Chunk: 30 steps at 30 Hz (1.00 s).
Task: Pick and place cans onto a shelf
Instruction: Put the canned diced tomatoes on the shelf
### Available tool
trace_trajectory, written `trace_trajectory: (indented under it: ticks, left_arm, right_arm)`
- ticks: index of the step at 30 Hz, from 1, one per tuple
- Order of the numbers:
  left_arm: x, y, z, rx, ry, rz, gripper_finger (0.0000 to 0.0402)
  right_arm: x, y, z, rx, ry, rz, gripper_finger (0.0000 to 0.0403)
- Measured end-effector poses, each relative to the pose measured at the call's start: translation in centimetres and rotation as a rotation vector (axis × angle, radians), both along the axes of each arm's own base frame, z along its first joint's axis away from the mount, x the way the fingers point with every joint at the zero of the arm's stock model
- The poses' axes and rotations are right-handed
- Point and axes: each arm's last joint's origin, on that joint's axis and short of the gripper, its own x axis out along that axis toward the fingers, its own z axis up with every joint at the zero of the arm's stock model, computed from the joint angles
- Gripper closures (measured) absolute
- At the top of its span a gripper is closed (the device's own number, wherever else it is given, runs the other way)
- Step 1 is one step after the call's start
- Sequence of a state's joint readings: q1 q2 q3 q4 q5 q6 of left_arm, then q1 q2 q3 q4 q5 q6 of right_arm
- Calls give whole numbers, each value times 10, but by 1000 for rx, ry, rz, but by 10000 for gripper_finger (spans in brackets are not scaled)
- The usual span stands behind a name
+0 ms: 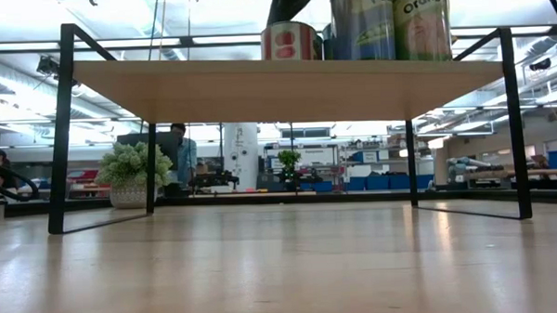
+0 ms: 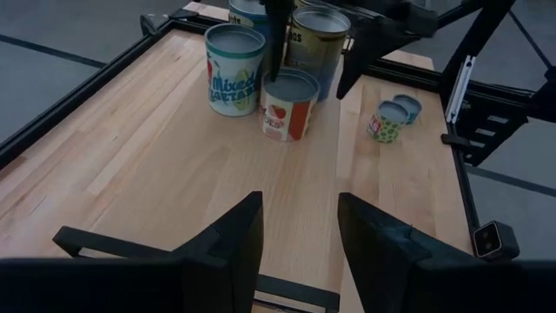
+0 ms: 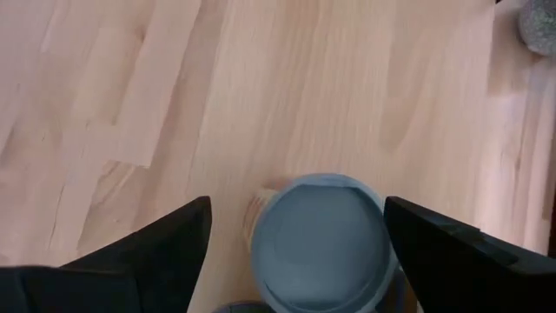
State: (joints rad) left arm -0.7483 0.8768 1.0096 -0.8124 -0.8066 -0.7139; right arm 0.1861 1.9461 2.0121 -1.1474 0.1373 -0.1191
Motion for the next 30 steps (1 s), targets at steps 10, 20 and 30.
trace_trajectory:
  ticks: [10,20,30]
  left_arm:
    - [0,0,0,0,0,0,246]
    - [0,0,0,1,0,0,246]
    - [0,0,0,3,1,-2,246]
  right_arm:
    - [1,7,4,40,-40,-45,54]
    - [-3,19,44,7,-196,-46,54]
    - [-8,60,65,83,-340,73,54]
